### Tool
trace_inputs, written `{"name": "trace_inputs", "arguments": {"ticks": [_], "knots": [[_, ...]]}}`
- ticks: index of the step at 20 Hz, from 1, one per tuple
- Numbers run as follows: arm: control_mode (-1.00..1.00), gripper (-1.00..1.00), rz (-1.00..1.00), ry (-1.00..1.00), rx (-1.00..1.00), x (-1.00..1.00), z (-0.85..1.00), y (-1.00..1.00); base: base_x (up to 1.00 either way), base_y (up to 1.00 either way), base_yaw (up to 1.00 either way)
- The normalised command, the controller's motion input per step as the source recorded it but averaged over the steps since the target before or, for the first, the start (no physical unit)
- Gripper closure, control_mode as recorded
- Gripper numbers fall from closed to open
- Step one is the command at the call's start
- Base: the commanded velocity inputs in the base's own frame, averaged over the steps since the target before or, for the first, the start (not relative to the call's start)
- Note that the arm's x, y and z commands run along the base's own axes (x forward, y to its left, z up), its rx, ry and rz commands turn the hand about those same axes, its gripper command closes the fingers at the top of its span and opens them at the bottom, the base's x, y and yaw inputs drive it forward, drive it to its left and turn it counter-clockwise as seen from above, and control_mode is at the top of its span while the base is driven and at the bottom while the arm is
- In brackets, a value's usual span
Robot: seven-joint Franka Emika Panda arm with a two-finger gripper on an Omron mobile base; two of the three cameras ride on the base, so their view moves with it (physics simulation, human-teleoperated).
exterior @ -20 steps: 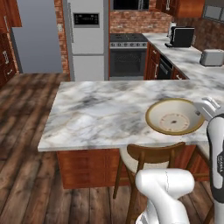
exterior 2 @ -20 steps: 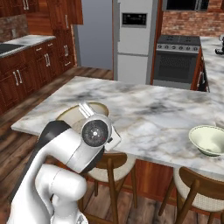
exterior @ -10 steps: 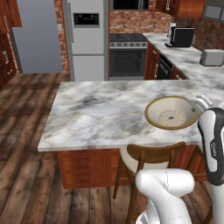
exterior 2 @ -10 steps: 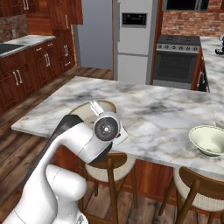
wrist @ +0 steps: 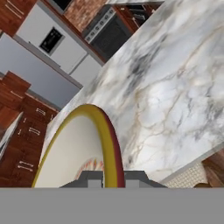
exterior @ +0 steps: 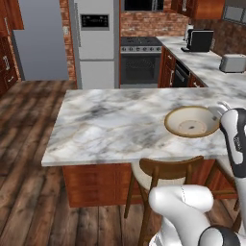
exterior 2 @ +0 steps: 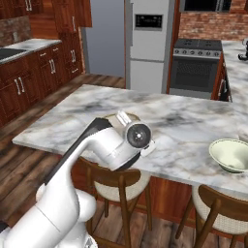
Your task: Pick up the bowls from the cabinet and place each bowl in front of a stool on the dining counter.
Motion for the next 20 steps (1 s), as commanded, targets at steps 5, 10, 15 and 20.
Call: {"name": "trace_inputs", "arguments": {"ticks": [5,10,15,20], "knots": [[-1.00,1.00,0.05,0.16,0.02,0.45,-0.06,-0.05,0.00,0.00,0.00],[-1.00,1.00,0.04,0.06,0.00,0.39,-0.28,0.00,0.00,0.00,0.00],[-1.00,1.00,0.04,0.01,0.00,0.31,-0.43,0.00,0.00,0.00,0.00],[-1.00,1.00,0.02,0.00,0.00,0.45,-0.43,0.00,0.00,0.00,0.00]]}}
